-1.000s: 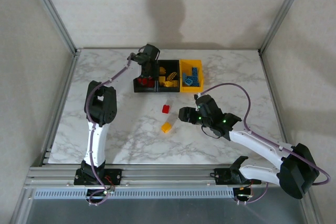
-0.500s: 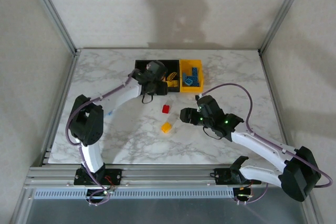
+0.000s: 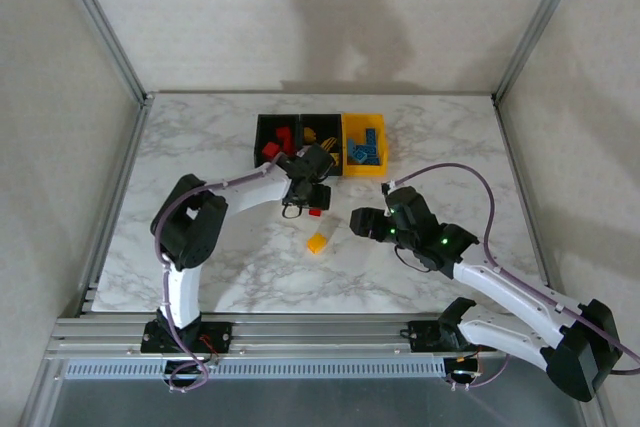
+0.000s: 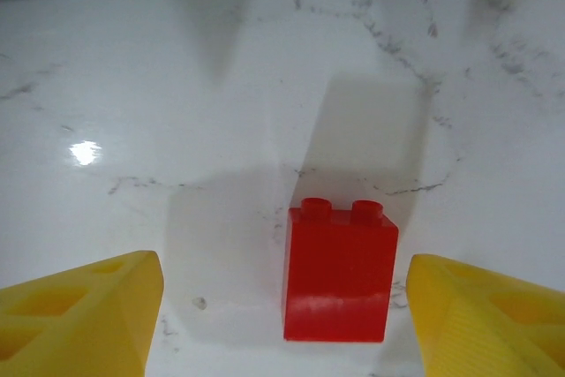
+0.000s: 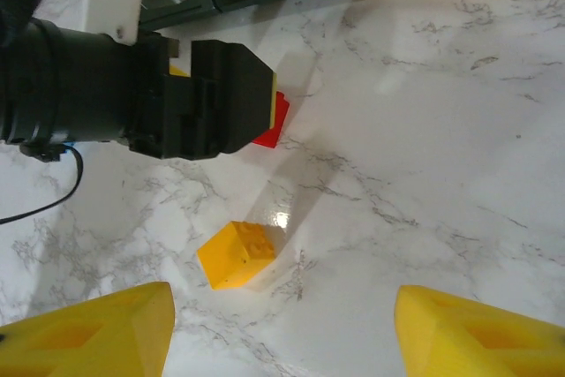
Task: Sort the legos into containers by color
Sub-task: Place the lego in the container, then pick up the lego from the center of the table.
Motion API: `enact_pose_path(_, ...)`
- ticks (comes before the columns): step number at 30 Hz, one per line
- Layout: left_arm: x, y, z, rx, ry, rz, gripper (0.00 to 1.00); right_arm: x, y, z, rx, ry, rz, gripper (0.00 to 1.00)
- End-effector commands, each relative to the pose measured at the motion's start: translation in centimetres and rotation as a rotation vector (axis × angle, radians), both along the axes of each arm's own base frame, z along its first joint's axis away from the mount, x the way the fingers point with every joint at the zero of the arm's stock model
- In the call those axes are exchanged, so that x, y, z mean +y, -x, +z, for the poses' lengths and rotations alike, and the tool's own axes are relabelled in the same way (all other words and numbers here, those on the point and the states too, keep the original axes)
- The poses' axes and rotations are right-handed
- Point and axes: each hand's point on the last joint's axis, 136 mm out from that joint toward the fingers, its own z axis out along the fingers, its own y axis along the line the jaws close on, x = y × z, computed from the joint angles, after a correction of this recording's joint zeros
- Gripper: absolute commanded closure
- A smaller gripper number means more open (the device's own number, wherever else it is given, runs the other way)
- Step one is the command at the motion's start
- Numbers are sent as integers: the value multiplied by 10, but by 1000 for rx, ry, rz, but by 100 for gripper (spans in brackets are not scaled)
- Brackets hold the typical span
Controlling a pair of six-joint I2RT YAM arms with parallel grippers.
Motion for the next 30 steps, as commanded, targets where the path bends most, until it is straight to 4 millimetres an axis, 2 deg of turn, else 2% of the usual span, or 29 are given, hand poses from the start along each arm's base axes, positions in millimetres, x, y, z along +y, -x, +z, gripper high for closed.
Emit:
enact_pose_path(1, -14, 0, 0, -3, 7, -17, 27, -10, 0, -7, 9, 26, -37, 33)
enact_pose_path(4, -15, 2, -5, 4, -2, -18, 29, -9, 0, -8, 11, 27, -34, 33)
enact_pose_path(6, -16, 4, -8, 11, -6, -21, 35, -8, -1, -8, 10, 26, -33, 33)
enact_pose_path(8, -18, 6, -12, 17, -16, -29, 43, -9, -1, -9, 9, 29, -34, 33)
enact_pose_path(12, -17, 6, -11, 18, -25, -34, 71, -9, -2, -10, 10, 31, -35, 33)
enact_pose_path(13, -17, 5, -8, 12, -25, -36, 75, -9, -2, -10, 9, 30, -35, 33)
enact_pose_path(17, -16, 2, 6, -15, -20, -33, 78, -10, -4, -12, 13, 36, -40, 33)
enact_pose_path(23, 1, -18, 45, -93, 4, 12, 78, -2, -8, -2, 0, 15, -25, 33)
enact_pose_path(30, 39, -62, 92, -180, -4, 96, 78, 9, -12, 5, -6, -34, -13, 33)
